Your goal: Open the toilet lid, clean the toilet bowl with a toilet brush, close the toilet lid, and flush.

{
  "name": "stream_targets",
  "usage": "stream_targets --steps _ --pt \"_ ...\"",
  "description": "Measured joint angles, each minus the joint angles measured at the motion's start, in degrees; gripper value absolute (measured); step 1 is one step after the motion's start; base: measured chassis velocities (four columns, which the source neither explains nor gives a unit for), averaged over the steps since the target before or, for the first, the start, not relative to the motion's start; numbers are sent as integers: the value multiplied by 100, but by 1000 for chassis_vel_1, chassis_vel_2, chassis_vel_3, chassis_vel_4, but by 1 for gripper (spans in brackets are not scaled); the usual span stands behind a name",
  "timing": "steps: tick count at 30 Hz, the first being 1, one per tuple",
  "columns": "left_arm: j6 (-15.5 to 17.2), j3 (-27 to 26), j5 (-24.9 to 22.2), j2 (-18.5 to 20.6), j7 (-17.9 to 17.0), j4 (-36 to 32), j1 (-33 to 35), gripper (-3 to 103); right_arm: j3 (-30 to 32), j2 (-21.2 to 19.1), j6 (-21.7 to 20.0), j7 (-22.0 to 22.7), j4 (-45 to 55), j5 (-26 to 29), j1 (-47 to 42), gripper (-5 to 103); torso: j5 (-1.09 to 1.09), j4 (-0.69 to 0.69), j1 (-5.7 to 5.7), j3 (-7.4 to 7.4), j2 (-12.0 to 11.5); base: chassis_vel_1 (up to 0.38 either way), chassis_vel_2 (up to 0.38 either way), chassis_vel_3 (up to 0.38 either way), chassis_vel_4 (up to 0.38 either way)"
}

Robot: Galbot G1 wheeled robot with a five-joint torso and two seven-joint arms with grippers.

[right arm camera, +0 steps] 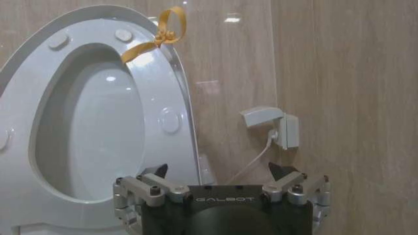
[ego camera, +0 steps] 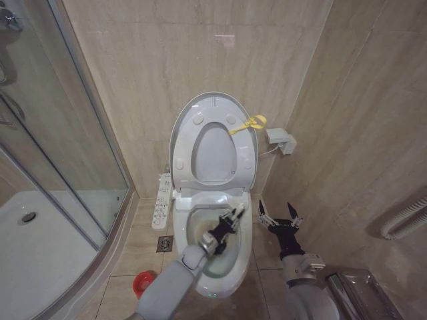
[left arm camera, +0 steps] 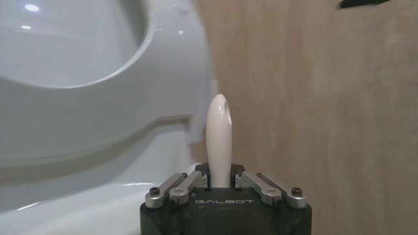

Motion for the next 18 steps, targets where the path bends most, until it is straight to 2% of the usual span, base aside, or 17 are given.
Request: stream_targets --steps 3,7,9,13,18 --pt "35 -28 -40 64 0 -158 -38 18 0 0 0 0 0 0 0 100 0 1 0 0 0 0 0 0 0" --pt "185 14 -176 45 -18 -802 -18 18 -1 0 0 0 0 0 0 100 -1 -4 0 0 0 0 0 0 0" --pt "214 62 -210 21 -18 -906 37 18 0 0 0 0 0 0 0 100 -1 -4 0 -1 0 0 0 0 0" --pt "185 119 -177 -34 6 -803 177 18 0 0 0 0 0 0 0 100 -1 -3 0 0 0 0 0 0 0" --pt "77 -172 39 49 50 -423 249 18 0 0 0 0 0 0 0 100 -1 -1 0 0 0 0 0 0 0"
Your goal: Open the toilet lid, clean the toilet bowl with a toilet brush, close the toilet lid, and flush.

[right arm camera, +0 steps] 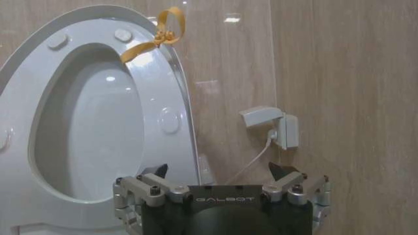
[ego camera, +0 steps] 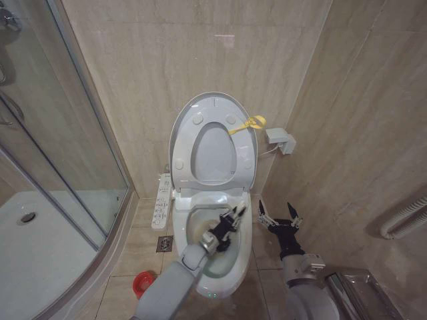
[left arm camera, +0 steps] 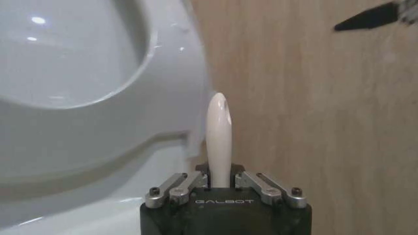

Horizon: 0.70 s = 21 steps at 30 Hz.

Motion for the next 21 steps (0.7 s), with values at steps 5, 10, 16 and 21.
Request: stream_targets --steps 5,10,16,21 --pt "52 -217 16 389 7 -488 162 18 0 0 0 0 0 0 0 100 0 -1 0 0 0 0 0 0 0" --pt "171 -426 -72 803 -8 -1191 625 18 0 0 0 0 0 0 0 100 -1 0 0 0 0 0 0 0 0" --pt "185 -702 -114 1164 4 -1752 1155 18 0 0 0 0 0 0 0 100 -1 0 0 0 0 0 0 0 0" --pt "173 -937 -169 1408 34 -2062 1495 18 0 0 0 0 0 0 0 100 -1 -1 0 0 0 0 0 0 0"
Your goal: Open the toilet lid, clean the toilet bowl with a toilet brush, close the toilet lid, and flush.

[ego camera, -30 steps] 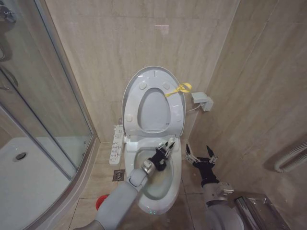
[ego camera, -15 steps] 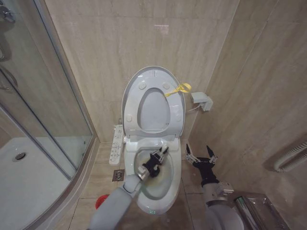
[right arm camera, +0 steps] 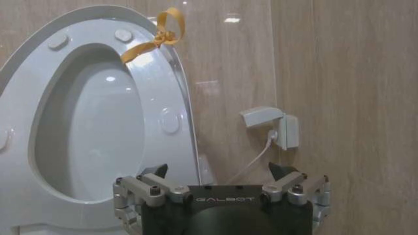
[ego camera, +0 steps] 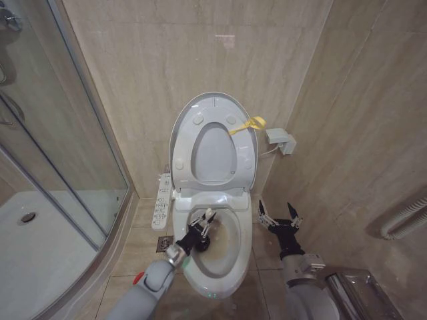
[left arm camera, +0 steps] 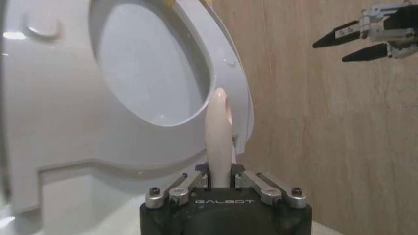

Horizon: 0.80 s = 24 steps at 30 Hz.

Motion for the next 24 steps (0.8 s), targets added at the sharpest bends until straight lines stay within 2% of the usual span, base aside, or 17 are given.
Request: stream_targets --steps 10,16,24 --pt "34 -110 -81 374 -74 -361 346 18 0 0 0 0 0 0 0 100 2 2 0 0 0 0 0 0 0" --pt "31 65 -86 176 -127 -137 32 18 0 0 0 0 0 0 0 100 1 0 0 1 0 0 0 0 0" --pt "35 462 -161 -338 -144 424 -716 18 0 0 0 0 0 0 0 100 3 -1 0 1 0 0 0 0 0"
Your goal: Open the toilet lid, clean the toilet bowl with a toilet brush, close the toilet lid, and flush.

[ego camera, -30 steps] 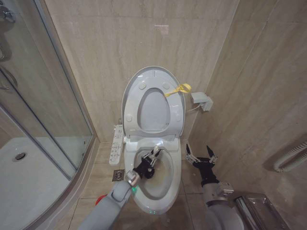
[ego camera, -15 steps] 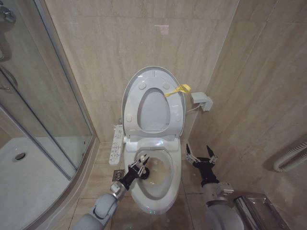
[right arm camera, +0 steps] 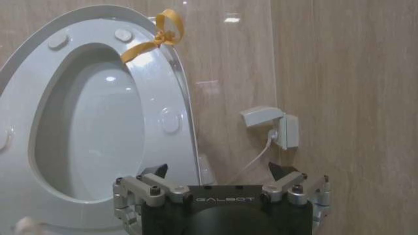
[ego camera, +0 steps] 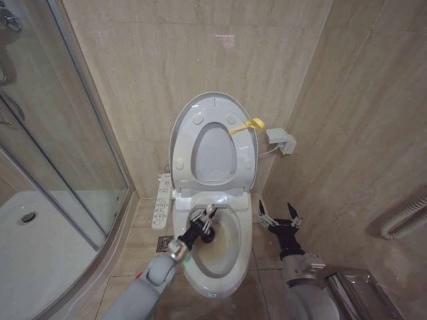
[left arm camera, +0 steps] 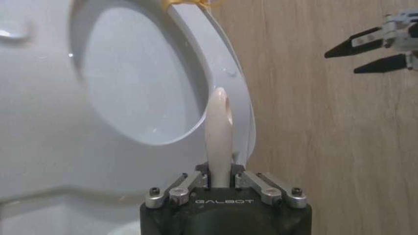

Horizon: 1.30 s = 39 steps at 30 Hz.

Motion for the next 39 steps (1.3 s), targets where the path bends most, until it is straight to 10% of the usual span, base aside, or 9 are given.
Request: stream_targets --steps 23,39 --pt "-273 350 159 -1159 161 1811 -690 18 0 0 0 0 0 0 0 100 -2 1 0 -1 0 0 0 0 0" --pt "-237 585 166 -1245 83 1186 -437 18 0 0 0 0 0 0 0 100 -1 1 0 -1 0 0 0 0 0"
